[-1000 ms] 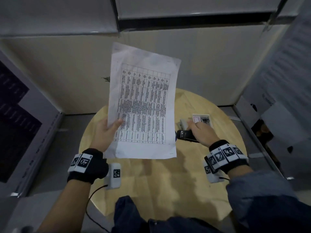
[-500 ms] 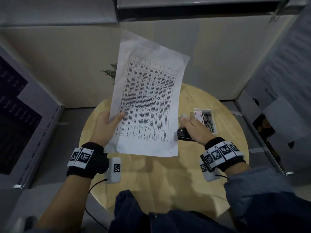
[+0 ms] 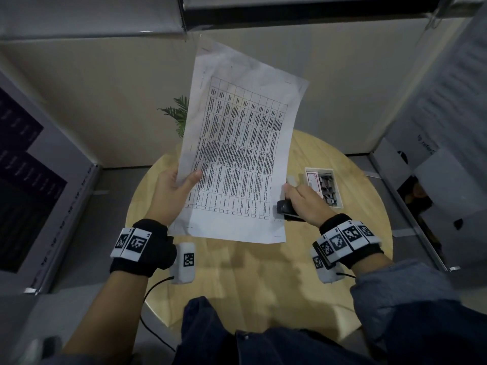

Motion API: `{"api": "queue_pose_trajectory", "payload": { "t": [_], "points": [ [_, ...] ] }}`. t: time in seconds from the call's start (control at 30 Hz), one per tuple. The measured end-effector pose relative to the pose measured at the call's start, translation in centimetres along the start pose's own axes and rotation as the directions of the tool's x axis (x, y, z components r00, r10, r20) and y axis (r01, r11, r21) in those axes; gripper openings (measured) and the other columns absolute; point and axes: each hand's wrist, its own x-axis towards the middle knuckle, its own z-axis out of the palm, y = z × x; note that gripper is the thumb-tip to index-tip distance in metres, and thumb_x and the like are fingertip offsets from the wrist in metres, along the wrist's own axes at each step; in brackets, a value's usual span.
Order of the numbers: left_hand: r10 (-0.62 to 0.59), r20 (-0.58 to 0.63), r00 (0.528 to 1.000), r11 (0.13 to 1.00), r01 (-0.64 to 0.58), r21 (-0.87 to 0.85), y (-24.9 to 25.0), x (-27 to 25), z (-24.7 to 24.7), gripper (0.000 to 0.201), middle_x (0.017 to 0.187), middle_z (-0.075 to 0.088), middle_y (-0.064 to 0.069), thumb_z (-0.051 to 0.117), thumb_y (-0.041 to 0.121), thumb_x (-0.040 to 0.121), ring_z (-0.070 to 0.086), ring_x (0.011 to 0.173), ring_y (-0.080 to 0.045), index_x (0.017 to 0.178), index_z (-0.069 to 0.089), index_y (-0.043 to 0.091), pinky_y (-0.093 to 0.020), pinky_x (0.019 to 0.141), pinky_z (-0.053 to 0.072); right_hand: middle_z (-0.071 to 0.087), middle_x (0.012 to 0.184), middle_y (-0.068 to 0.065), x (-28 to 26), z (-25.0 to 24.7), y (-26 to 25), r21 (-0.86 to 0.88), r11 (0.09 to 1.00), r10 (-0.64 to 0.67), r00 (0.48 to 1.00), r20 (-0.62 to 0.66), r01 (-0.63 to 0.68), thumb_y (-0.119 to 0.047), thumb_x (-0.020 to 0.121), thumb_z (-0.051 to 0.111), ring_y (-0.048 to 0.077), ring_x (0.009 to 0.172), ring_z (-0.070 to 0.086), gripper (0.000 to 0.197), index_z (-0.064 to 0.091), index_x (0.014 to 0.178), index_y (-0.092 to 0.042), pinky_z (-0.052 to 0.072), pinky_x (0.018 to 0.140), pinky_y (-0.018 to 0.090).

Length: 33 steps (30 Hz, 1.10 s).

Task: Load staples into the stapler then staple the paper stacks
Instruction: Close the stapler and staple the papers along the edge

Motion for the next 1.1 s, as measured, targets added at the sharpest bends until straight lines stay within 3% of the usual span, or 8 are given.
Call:
{"api": "queue_pose_trajectory", "payload": {
  "t": [0.2,0.4,0.57,0.73,0.83,0.9,1.0,1.1],
  "points": [
    [-0.011,0.002,1.000,1.000,0.011,-0.013,0.0,0.1,0.1,0.023,0.081,0.072,0.022,0.054,0.011,0.093,0.065,0.082,0.010,0.114,0.062,0.012,-0.005,0.068,0.048,0.045,0.060,0.007,-0.1,0.2,0.1,-0.111,0.994,-0.017,0.998,-0.067,0.010,-0.027,0.101,0.027,0.027,0.067,0.046,0.042,0.041,0.065,-0.009,0.037,0.068,0.037],
    [0.015,0.004,1.000,1.000,-0.015,0.000,-0.1,0.3,0.3,0.023,0.098,0.068,0.010,0.055,0.013,0.092,0.066,0.087,0.007,0.114,0.063,0.011,-0.008,0.074,0.050,0.064,0.075,0.019,0.0,1.7,1.3,-0.328,0.941,-0.146,0.975,-0.166,0.086,-0.029,0.097,0.015,0.035,0.075,0.060,0.051,0.058,0.086,-0.004,0.050,0.073,0.045],
    [0.001,-0.011,1.000,1.000,0.000,0.022,-0.5,0.7,0.3,0.015,0.091,0.068,0.010,0.057,0.013,0.091,0.066,0.081,0.008,0.103,0.065,0.016,-0.008,0.069,0.049,0.057,0.068,0.012,0.6,2.3,1.7,-0.359,0.932,-0.113,0.982,-0.152,0.052,-0.033,0.099,0.019,0.032,0.068,0.056,0.052,0.054,0.075,-0.004,0.033,0.060,0.032],
    [-0.079,-0.056,0.995,0.997,0.078,-0.010,-1.8,1.2,-0.1,0.021,0.084,0.073,0.020,0.056,0.011,0.091,0.068,0.085,0.005,0.111,0.064,0.011,-0.010,0.073,0.053,0.065,0.080,0.019,2.4,2.0,2.2,0.123,0.972,0.193,0.980,0.053,-0.198,-0.057,0.095,0.021,0.030,0.079,0.064,0.069,0.062,0.077,-0.006,0.048,0.078,0.038],
    [-0.131,-0.125,0.983,0.990,0.124,-0.059,-2.8,1.5,-0.3,0.025,0.093,0.069,0.017,0.056,0.014,0.092,0.067,0.086,0.008,0.116,0.063,0.008,-0.015,0.081,0.054,0.066,0.075,0.017,4.0,1.4,3.9,0.487,0.717,0.429,0.866,0.255,-0.499,-0.069,0.086,0.033,0.028,0.065,0.062,0.074,0.067,0.095,-0.004,0.049,0.060,0.031],
    [-0.153,-0.194,0.969,0.984,0.132,-0.118,-3.2,1.5,-0.2,0.025,0.095,0.065,0.014,0.055,0.013,0.093,0.065,0.082,0.013,0.117,0.060,0.011,-0.012,0.081,0.053,0.062,0.076,0.014,5.3,1.2,5.2,0.547,0.628,0.477,0.830,0.290,-0.553,-0.054,0.083,0.056,0.025,0.062,0.058,0.058,0.064,0.103,0.000,0.046,0.059,0.031],
    [-0.170,-0.270,0.948,0.979,0.131,-0.157,-3.9,1.7,-0.1,0.027,0.100,0.064,0.013,0.053,0.010,0.093,0.064,0.085,0.014,0.119,0.058,0.012,-0.006,0.076,0.051,0.058,0.072,0.013,7.7,1.6,6.4,0.351,0.772,0.514,0.845,0.146,-0.530,-0.018,0.081,0.067,0.024,0.062,0.055,0.034,0.057,0.101,0.007,0.043,0.054,0.030],
    [-0.179,-0.303,0.936,0.979,0.137,-0.153,-4.5,2.0,-0.1,0.028,0.103,0.065,0.011,0.055,0.013,0.093,0.065,0.090,0.011,0.121,0.059,0.011,-0.010,0.082,0.052,0.062,0.082,0.019,10.1,2.8,6.5,-0.045,0.899,0.437,0.899,0.007,-0.436,-0.017,0.090,0.053,0.031,0.074,0.060,0.028,0.056,0.104,0.007,0.043,0.061,0.029]
  ]
}}
